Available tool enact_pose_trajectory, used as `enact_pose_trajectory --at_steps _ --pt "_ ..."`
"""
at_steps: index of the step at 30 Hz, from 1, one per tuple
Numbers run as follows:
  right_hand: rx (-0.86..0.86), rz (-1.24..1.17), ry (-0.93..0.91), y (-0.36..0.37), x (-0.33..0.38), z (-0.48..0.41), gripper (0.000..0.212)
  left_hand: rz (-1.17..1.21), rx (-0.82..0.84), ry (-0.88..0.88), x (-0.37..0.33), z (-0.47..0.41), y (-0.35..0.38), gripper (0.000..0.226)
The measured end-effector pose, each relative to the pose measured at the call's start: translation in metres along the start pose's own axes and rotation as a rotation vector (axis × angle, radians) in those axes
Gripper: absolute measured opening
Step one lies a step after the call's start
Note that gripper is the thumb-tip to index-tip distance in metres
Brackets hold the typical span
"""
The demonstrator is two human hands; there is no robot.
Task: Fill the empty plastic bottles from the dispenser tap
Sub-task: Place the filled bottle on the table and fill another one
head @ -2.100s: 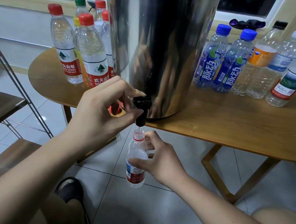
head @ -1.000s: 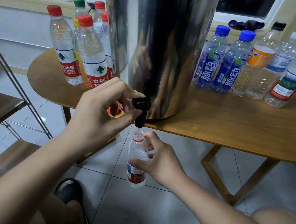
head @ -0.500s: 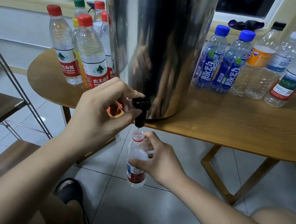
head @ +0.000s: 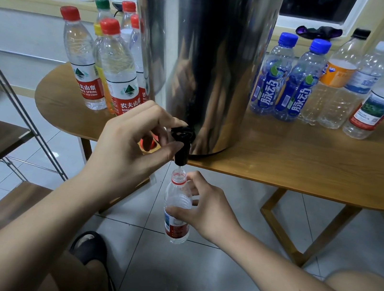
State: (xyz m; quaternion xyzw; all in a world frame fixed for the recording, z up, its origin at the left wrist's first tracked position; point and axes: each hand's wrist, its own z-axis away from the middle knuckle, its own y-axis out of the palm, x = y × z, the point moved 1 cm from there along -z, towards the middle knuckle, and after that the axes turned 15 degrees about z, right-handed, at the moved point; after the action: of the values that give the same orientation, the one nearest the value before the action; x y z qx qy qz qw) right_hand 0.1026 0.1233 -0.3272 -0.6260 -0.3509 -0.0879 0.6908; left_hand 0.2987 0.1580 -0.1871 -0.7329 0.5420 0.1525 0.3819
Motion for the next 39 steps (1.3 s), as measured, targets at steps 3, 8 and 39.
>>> enact_pose_trajectory --at_steps 3,8,39 --pt "0.002 0.007 0.000 -0.0005 0.0001 0.0003 0.068 -0.004 0.002 -0.001 -0.0002 0.0000 -0.0001 0.036" --pt "0.001 0.011 -0.001 -0.0004 0.0001 0.0003 0.069 -0.001 0.000 -0.003 -0.0003 0.0000 0.0001 0.037" --pt "-0.004 0.006 -0.003 0.0014 -0.0016 -0.0006 0.068 0.031 -0.001 0.001 0.0027 0.0000 0.0015 0.034"
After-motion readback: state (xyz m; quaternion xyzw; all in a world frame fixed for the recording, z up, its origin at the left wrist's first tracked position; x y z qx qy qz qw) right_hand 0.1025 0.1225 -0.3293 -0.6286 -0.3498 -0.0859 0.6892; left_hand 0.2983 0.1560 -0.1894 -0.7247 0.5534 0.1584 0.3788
